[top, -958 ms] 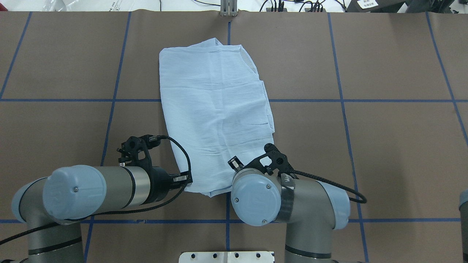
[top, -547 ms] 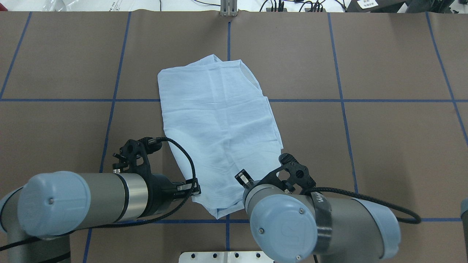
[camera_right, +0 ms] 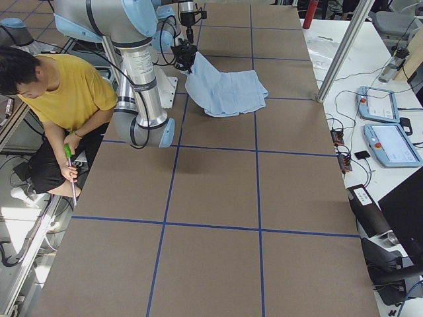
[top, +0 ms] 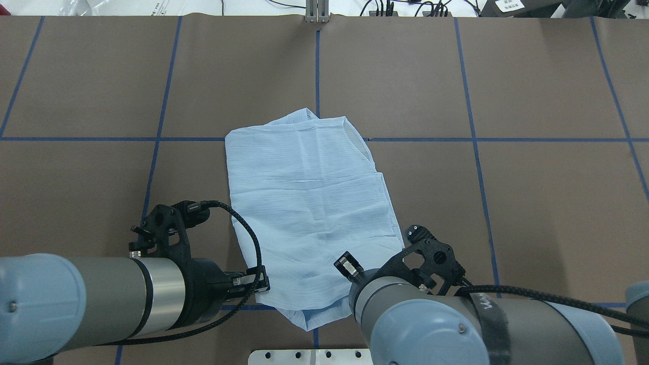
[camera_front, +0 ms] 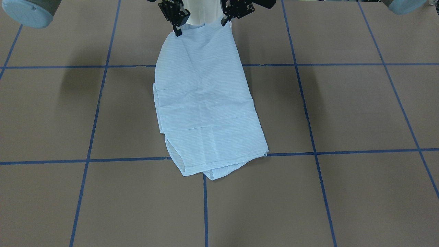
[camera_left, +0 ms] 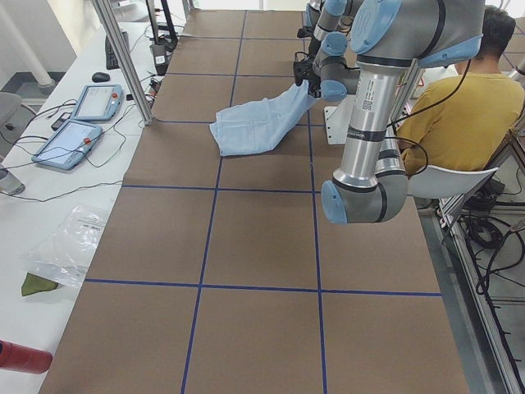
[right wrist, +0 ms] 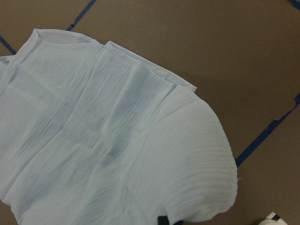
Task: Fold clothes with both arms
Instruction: 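Lift the near edge with both grippers and fold it away from the robot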
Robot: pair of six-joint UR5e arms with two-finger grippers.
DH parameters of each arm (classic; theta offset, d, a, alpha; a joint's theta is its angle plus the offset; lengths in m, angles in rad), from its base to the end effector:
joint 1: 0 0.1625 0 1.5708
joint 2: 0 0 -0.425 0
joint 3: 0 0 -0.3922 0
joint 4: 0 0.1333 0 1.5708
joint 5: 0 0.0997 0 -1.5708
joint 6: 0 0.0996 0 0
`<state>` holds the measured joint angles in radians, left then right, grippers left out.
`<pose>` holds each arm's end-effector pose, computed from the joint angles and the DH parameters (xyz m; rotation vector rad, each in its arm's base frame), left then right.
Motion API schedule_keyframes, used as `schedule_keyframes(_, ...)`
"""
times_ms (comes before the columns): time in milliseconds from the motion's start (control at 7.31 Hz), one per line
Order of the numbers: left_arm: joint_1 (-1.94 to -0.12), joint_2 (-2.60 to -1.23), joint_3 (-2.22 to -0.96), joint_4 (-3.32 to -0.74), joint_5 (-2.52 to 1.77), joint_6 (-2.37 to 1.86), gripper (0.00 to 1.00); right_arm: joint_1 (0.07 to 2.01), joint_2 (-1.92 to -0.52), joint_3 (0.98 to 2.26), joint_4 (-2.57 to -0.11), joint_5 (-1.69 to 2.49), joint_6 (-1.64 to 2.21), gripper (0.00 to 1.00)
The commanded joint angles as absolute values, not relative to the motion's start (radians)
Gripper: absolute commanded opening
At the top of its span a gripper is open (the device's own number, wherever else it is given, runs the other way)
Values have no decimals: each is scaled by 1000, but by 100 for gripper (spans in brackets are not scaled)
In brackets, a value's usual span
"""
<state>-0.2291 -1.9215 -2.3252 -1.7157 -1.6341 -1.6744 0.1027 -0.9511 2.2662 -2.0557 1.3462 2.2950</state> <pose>0.4073 -0.2254 0.1479 0.0237 1.2543 -0.2485 -0.4665 -0.2044 0.1210 -0.0531 -0.8810 0.8678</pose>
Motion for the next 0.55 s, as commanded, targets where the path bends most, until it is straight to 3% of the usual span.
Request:
schedule_keyframes(0, -314, -1937, -2228, -1695, -1631, -1654, 0, 171, -850, 2118, -2013, 1287, 2215, 0)
schedule_keyframes(411, -484, -1997, -2065, -1697, -1629, -1537, 0, 335, -769, 1802, -1753, 1289, 2048, 0)
